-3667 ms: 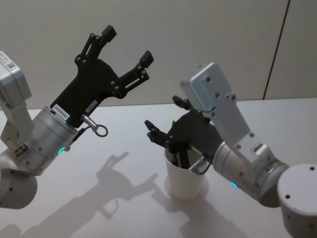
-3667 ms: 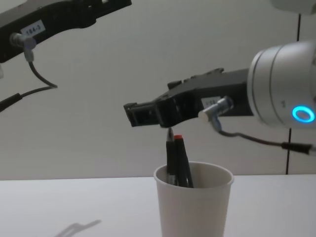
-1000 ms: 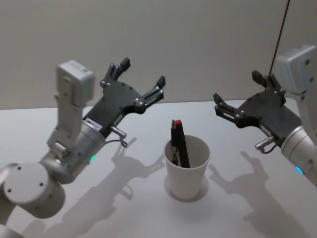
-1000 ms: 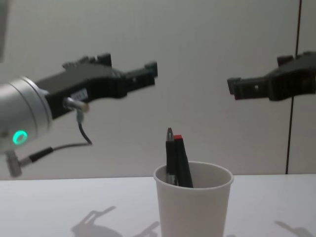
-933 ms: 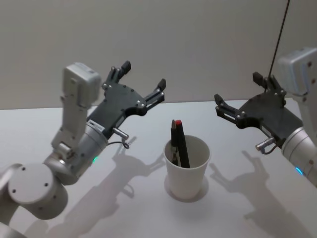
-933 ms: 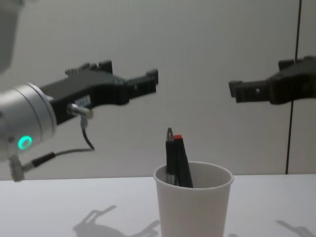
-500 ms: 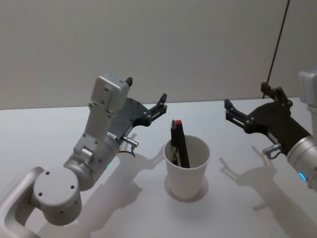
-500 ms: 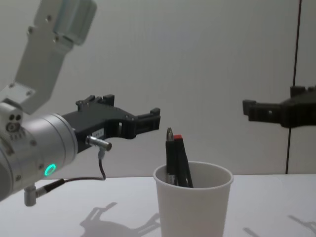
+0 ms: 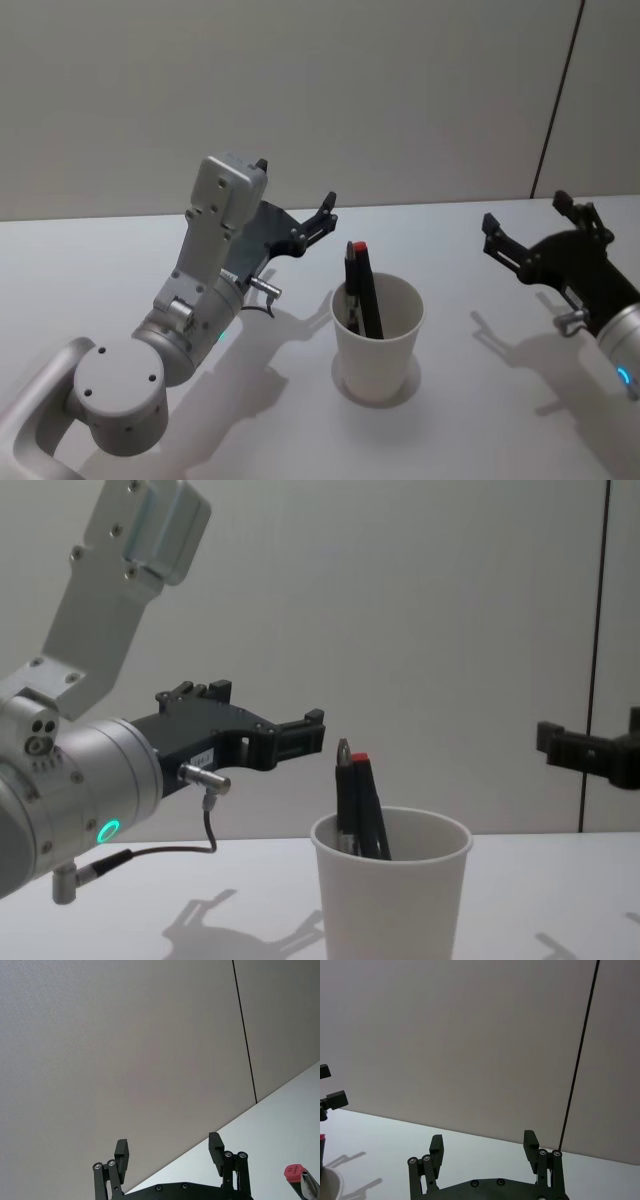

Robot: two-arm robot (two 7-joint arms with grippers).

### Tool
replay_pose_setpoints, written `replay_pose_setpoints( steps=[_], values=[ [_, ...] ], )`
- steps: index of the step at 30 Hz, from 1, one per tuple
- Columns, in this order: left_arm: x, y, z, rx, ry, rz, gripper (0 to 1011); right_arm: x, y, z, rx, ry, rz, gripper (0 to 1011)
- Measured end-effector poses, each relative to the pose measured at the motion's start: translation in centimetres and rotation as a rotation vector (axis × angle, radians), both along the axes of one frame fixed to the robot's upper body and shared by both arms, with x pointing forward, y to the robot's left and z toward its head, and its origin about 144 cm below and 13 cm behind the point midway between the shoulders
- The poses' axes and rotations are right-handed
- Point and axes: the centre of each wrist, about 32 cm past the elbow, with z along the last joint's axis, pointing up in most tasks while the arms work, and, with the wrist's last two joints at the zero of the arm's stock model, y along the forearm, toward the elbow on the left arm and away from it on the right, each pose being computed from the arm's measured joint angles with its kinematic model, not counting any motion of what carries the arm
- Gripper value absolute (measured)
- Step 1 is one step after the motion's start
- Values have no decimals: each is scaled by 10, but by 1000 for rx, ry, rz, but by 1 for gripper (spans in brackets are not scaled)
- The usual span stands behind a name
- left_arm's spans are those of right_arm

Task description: Place the pen into the pen holder.

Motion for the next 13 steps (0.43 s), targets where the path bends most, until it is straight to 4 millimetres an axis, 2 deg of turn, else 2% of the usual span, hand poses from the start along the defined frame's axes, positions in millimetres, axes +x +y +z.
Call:
replay_pose_setpoints(
  steps=[3, 13],
  values=[
    [0, 0, 0, 0, 0, 0, 1003, 0, -3, -6, 15, 0, -8, 1001],
    [0, 0, 0, 0, 0, 0, 1003, 0, -4, -8, 20, -1, -10, 1001]
  ],
)
